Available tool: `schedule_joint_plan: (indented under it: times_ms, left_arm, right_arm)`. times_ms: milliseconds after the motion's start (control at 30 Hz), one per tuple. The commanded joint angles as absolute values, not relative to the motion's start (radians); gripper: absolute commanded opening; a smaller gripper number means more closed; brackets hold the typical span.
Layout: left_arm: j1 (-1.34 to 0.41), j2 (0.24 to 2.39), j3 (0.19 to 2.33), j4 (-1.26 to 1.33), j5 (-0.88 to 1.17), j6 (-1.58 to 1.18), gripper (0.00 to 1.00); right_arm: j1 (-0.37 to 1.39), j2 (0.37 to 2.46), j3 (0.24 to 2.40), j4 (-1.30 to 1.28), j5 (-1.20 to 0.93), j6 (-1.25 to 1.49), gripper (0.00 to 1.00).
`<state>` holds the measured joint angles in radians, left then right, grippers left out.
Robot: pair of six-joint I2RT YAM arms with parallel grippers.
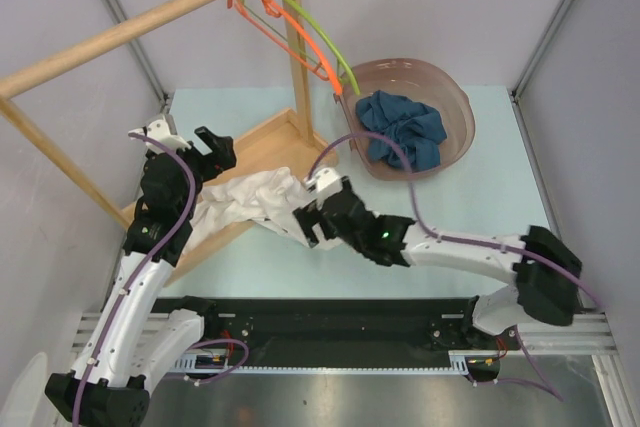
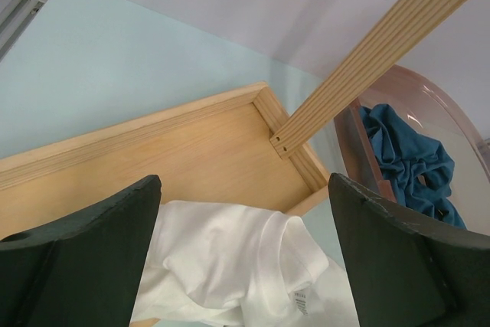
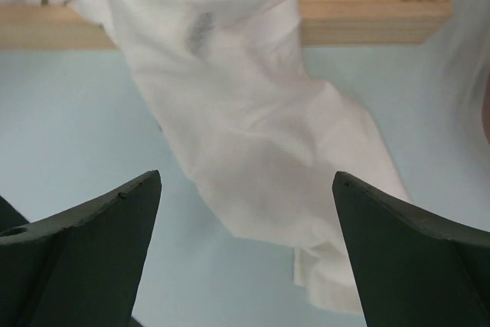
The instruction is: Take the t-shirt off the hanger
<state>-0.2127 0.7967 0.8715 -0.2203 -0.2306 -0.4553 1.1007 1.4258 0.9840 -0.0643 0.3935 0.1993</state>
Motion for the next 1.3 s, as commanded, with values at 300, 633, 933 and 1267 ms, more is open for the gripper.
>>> schedule_joint_plan:
  times_ms: [300,633,933,1267]
  left_arm:
    - [-0.204,0.795,0.867,-0.187,-0.222,-0.460,0.95]
    - [-0.204,0.792,0.867,-0.190,-0.222,-0.459,0.95]
    - [-0.204,0.790,0.867,-0.189,-0.216,-0.460,0.95]
    - [-0.204,0.792,0.865,-0.187,-0.213,-0.462,0.95]
  right_arm:
    - [1.287,1.935,1.192,0.320,0.600,-0.311,1.00]
    - [1.287,2.201,1.362,0.495,0.802,-0.486,1.00]
    - [1.281,2.284,1.404,0.649,0.976,-0.580,0.93]
    - [1.266,2.237,1.362,0.785,1.029,-0.639,0.21]
